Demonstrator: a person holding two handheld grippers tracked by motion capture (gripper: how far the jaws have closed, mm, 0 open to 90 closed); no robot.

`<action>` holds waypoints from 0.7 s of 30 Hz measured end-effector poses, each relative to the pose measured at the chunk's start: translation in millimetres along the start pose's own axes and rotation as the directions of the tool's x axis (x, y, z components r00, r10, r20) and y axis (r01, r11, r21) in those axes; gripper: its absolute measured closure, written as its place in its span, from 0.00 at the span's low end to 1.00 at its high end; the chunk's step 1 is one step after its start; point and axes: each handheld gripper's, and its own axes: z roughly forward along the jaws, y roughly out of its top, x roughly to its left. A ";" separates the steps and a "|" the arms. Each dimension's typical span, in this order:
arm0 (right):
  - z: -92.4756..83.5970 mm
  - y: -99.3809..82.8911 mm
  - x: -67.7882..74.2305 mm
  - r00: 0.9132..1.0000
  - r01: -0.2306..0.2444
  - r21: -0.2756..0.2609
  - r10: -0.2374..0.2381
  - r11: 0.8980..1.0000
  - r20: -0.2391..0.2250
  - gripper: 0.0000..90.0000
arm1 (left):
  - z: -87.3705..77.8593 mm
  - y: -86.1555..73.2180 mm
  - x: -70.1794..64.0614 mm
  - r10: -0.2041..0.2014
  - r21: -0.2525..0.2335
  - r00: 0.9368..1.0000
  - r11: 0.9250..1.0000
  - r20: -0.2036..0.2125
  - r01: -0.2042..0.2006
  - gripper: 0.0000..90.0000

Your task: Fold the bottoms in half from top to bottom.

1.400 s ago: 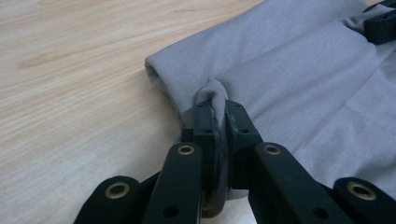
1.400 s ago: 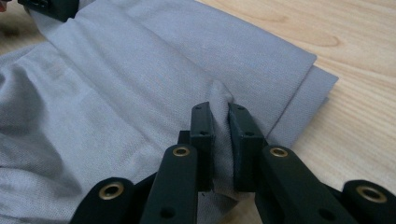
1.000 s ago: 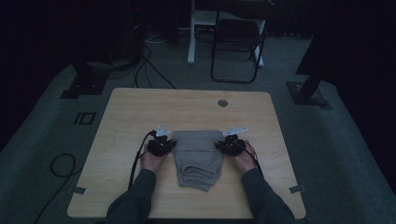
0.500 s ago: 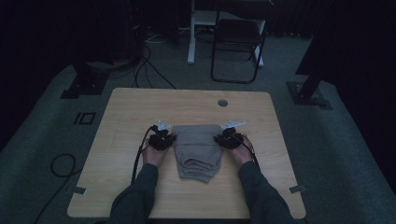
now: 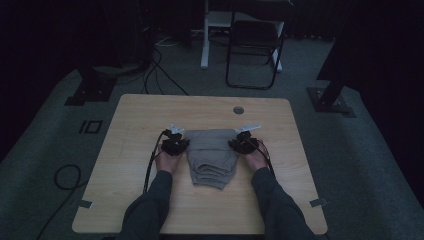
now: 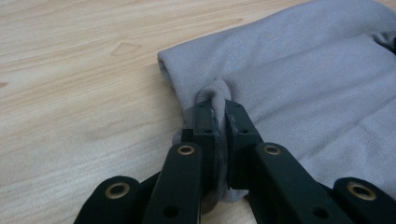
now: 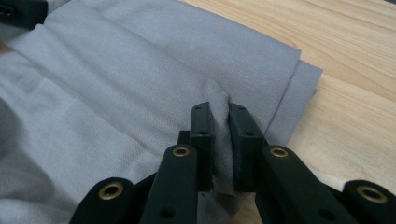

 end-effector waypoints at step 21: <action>9.5 11.6 -9.7 0.998 -0.057 -0.008 0.057 0.998 0.015 0.92 | 11.8 16.9 3.3 -0.051 -0.005 0.998 0.999 -0.048 0.051 0.95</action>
